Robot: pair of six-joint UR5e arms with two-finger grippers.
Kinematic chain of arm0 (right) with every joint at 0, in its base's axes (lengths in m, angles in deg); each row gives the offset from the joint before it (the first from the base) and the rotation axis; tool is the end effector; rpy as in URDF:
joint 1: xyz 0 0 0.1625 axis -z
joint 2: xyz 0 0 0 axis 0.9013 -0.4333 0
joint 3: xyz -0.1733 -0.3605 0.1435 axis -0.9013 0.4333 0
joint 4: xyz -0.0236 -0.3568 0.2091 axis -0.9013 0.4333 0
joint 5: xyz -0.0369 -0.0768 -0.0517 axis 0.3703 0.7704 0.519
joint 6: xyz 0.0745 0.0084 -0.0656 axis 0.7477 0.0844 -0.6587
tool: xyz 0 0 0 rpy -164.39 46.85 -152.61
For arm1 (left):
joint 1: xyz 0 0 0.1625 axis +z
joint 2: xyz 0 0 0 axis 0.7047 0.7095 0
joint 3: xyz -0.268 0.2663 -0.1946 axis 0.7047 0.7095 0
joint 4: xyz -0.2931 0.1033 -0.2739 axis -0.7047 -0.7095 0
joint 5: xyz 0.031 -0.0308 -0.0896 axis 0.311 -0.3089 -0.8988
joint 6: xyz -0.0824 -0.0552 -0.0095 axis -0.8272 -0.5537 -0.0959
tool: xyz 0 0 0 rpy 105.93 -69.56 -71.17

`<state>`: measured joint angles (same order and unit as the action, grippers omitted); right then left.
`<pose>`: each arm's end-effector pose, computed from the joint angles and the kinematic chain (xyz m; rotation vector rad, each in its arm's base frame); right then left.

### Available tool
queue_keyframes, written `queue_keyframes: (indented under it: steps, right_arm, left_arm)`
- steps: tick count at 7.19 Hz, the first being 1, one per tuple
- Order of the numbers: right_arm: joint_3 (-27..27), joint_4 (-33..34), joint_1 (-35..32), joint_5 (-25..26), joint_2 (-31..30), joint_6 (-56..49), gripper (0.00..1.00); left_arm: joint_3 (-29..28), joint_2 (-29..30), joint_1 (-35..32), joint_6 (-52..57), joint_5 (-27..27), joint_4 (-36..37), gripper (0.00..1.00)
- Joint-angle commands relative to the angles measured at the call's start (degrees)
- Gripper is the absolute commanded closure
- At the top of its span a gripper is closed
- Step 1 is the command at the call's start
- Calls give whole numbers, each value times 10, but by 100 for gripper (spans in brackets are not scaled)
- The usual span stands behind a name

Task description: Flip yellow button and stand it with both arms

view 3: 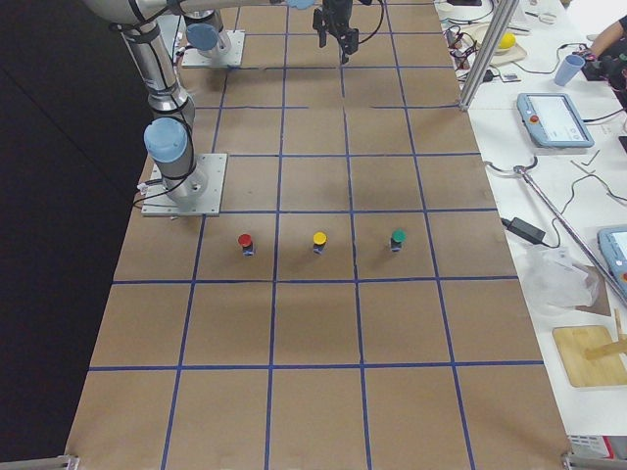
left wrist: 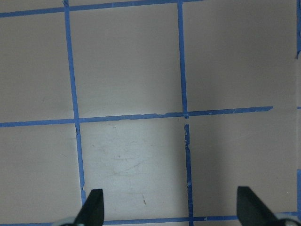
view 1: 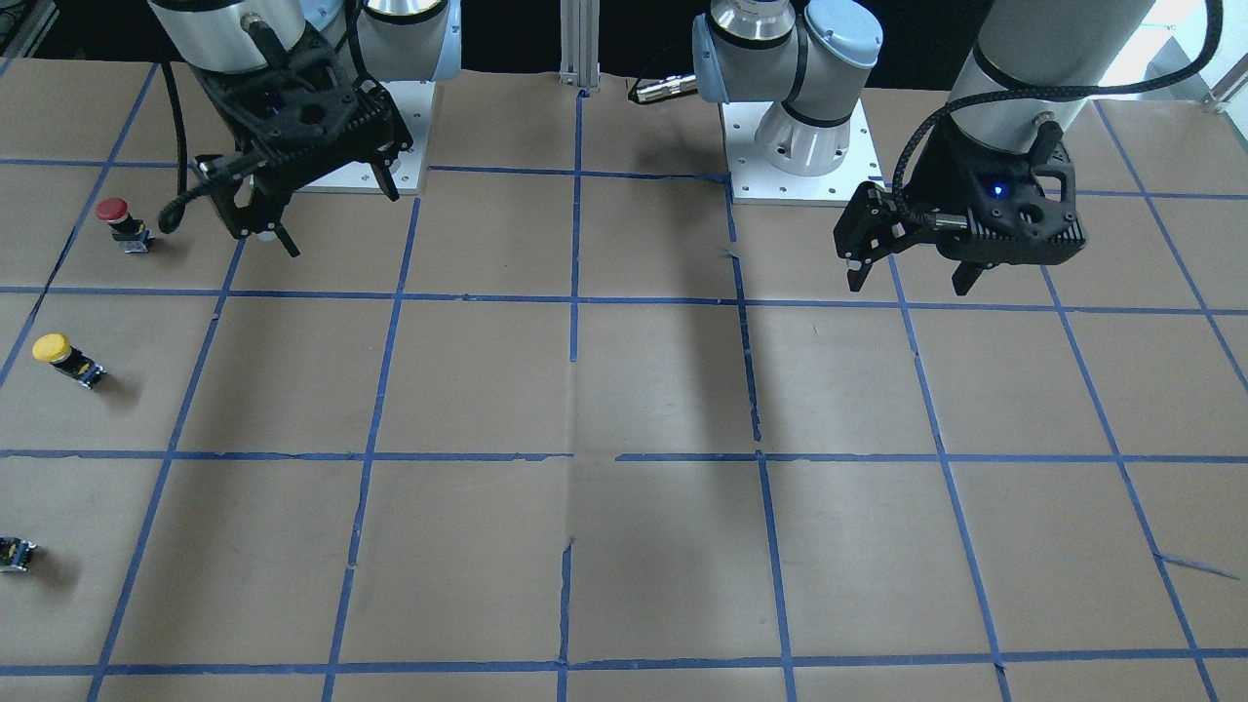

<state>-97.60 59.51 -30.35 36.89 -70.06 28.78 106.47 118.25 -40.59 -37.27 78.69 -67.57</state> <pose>0.1778 -0.4804 0.5212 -0.8975 2.9651 -0.0341 -0.0899 -0.5144 0.4915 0.0792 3.1092 -0.0964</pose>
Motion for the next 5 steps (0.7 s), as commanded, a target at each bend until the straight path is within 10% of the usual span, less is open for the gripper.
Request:
queue_keyframes:
  steps: [1,5]
  right_arm:
    - [-8,16,3,0,-12,178,0]
    - [-32,78,3,0,-13,277,0]
  left_arm:
    - [0,0,1,0,0,1,0]
    - [0,-1,1,0,1,1,0]
